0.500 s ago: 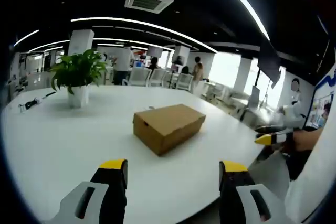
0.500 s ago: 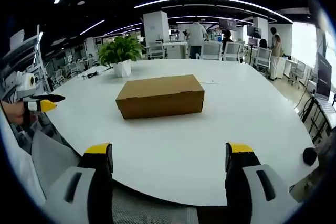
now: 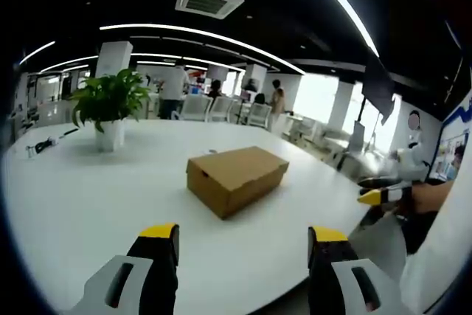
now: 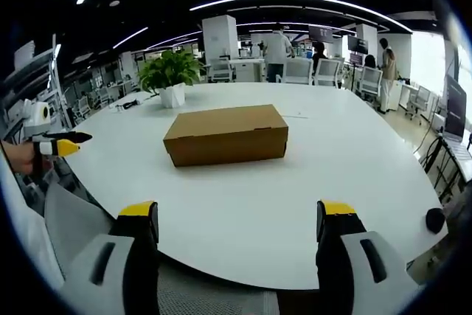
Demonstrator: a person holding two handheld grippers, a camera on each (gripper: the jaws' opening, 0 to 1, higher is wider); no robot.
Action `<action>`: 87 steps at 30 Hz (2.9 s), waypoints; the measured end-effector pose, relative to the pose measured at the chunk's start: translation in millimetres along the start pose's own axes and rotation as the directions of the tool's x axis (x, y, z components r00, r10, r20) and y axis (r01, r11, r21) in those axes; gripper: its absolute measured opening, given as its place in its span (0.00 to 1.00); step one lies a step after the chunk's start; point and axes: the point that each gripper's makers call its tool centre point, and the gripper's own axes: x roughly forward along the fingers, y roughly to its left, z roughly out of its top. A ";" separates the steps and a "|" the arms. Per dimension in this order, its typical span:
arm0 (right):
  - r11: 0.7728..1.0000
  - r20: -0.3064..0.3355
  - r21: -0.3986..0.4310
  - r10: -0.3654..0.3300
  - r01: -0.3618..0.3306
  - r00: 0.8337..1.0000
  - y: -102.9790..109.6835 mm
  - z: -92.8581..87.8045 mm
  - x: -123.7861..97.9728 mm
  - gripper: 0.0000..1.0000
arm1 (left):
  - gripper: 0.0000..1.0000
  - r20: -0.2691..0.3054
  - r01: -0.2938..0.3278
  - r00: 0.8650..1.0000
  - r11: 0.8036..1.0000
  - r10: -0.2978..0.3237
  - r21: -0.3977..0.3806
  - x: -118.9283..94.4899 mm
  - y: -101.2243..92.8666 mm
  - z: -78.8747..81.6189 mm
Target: Operate the shoe box by opening the lid, removing the specified soft item, and placing it in the target area until the item is outside and the box remains undamaged.
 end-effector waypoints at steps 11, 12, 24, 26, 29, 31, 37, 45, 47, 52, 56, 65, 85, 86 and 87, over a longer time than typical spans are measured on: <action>1.000 0.001 -0.004 0.003 -0.003 1.000 0.1 0.9 0.8 0.84 | 0.72 0.004 0.002 1.000 1.000 -0.002 0.000 0.1 1.9 -0.3; 1.000 0.001 -0.004 0.004 -0.004 1.000 0.0 0.9 0.9 0.84 | 0.72 0.003 0.002 1.000 1.000 -0.002 0.000 0.2 2.0 -0.8; 1.000 -0.003 -0.005 0.004 -0.004 1.000 -0.8 0.7 3.3 0.84 | 0.72 -0.001 0.001 1.000 1.000 -0.001 -0.005 2.0 1.8 -1.7; 1.000 -0.003 -0.005 0.005 -0.005 1.000 0.3 1.5 3.6 0.84 | 0.72 0.000 0.002 1.000 1.000 -0.002 -0.004 2.6 2.9 -1.8; 1.000 -0.005 -0.006 0.005 -0.005 1.000 0.6 1.5 4.0 0.84 | 0.72 -0.002 0.004 1.000 1.000 -0.004 -0.006 3.3 2.6 -2.5; 1.000 -0.006 -0.005 0.006 -0.006 1.000 -0.1 1.0 4.9 0.84 | 0.72 -0.004 0.005 1.000 1.000 -0.005 -0.005 3.8 1.6 -2.7; 1.000 -0.008 -0.007 0.007 -0.008 1.000 -1.8 1.5 7.2 0.84 | 0.72 -0.011 0.006 1.000 1.000 -0.006 -0.008 5.5 2.2 -4.4; 1.000 -0.014 -0.011 0.009 -0.010 1.000 -2.9 2.7 11.3 0.84 | 0.72 -0.011 0.015 1.000 1.000 -0.015 -0.003 9.7 -0.3 -0.7; 1.000 -0.017 -0.017 0.011 -0.011 1.000 -3.9 3.3 13.2 0.84 | 0.72 -0.009 0.015 1.000 1.000 -0.015 -0.006 10.7 1.7 -0.9; 1.000 -0.010 -0.018 0.010 -0.010 1.000 -9.4 7.6 22.8 0.84 | 0.73 -0.030 0.025 0.999 1.000 -0.025 -0.001 18.1 9.3 -7.9; 1.000 -0.011 -0.019 0.014 -0.014 1.000 -12.1 9.2 33.3 0.84 | 0.73 -0.048 0.030 0.998 1.000 -0.030 0.000 26.5 7.1 -11.0; 0.999 -0.026 -0.024 0.025 -0.026 0.999 -23.4 5.8 53.6 0.84 | 0.73 -0.074 0.036 0.997 0.999 -0.035 0.009 46.2 7.7 -13.4; 0.997 -0.052 -0.046 0.053 -0.055 0.997 -35.8 16.2 102.7 0.84 | 0.73 -0.098 0.082 0.992 0.996 -0.078 0.041 104.9 16.7 -3.1; 0.998 -0.052 -0.045 0.052 -0.054 0.997 -36.6 17.5 104.8 0.84 | 0.73 -0.098 0.084 0.992 0.996 -0.079 0.040 107.2 17.0 -2.9; 0.998 -0.051 -0.044 0.051 -0.053 0.997 -37.6 18.2 106.3 0.84 | 0.73 -0.100 0.085 0.992 0.996 -0.081 0.038 110.0 16.6 -2.4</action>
